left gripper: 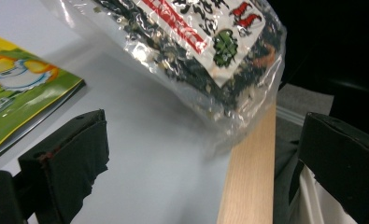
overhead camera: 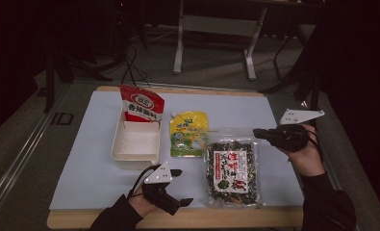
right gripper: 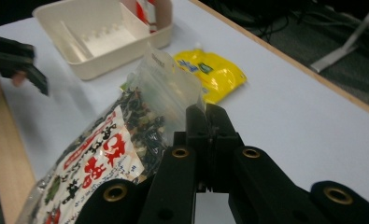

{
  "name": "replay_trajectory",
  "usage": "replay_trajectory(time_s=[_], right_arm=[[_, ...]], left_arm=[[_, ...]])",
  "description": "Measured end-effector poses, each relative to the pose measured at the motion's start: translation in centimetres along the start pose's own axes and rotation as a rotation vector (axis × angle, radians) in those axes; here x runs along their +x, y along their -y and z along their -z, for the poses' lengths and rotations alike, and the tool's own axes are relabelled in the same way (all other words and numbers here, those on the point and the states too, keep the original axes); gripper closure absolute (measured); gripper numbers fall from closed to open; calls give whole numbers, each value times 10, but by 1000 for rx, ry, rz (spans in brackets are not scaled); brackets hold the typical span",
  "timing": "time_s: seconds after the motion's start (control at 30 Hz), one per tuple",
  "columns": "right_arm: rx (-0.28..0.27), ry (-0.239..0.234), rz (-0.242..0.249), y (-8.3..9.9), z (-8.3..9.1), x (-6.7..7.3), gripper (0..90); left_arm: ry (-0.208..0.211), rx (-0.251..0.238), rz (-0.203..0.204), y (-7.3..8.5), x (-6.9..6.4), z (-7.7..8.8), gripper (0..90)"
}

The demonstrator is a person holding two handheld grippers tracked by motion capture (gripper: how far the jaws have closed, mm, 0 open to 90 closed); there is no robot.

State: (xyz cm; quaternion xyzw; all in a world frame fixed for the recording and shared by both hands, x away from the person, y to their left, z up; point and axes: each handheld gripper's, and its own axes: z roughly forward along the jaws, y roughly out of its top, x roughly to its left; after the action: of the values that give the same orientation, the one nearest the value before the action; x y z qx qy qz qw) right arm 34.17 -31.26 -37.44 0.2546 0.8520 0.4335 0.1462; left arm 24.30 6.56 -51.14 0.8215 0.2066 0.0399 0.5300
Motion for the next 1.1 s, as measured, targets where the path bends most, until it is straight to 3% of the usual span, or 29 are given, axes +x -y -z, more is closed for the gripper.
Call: replay_trajectory(time_s=[0.23,0.47,0.7,0.8,0.83,0.9,1.07,1.1], right_arm=[[-27,-24,68,-16,8,21,898],[-59,-57,123,-28,15,41,899],[-93,-99,190,-41,23,63,899],[-97,-104,208,-44,24,68,899],[-97,-110,212,-45,25,71,899],[-101,-122,231,-49,26,77,899],[-109,-133,253,-54,30,84,899],[-113,-137,259,-56,31,86,899]], left_arm=[[13,-10,25,-2,6,-13,32],[21,-18,23,-8,10,-25,34],[77,-46,53,-13,12,-35,94],[105,-60,51,-12,12,-38,221],[125,-64,40,-12,11,-38,221],[158,-73,14,-13,10,-38,382],[205,-87,-11,-16,7,-32,556],[230,-101,-11,-19,4,-28,594]])
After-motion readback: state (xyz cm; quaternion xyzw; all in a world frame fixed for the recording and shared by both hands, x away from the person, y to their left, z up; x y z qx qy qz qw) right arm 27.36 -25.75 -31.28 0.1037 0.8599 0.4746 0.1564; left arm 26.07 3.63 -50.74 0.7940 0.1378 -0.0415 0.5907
